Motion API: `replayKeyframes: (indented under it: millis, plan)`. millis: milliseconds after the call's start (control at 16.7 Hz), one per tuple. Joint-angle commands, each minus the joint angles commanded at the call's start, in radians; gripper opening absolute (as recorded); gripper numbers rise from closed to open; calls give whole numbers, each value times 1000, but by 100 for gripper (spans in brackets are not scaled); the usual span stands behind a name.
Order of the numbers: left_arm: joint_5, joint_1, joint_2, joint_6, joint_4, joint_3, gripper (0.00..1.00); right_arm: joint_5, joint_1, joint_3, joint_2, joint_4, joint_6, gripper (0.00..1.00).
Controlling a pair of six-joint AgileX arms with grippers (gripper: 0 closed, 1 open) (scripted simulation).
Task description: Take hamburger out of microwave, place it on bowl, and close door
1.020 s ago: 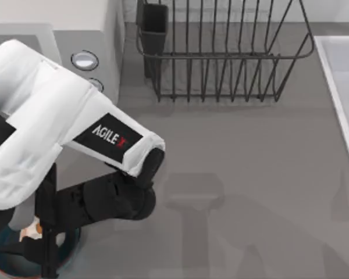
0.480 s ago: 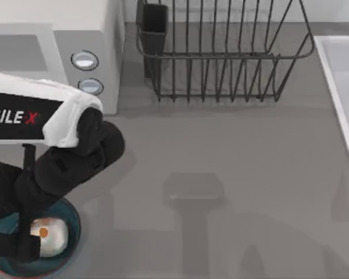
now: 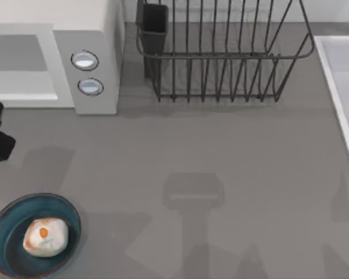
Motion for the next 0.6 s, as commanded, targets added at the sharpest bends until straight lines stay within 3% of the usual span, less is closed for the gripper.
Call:
replayKeyframes:
  millis: [360, 600]
  plan:
    - [202, 143, -597, 779, 364, -321, 100, 0, 0, 0, 0, 0, 0, 100]
    - [322, 200, -918, 1143, 535, -505, 100, 0, 0, 0, 0, 0, 0, 100]
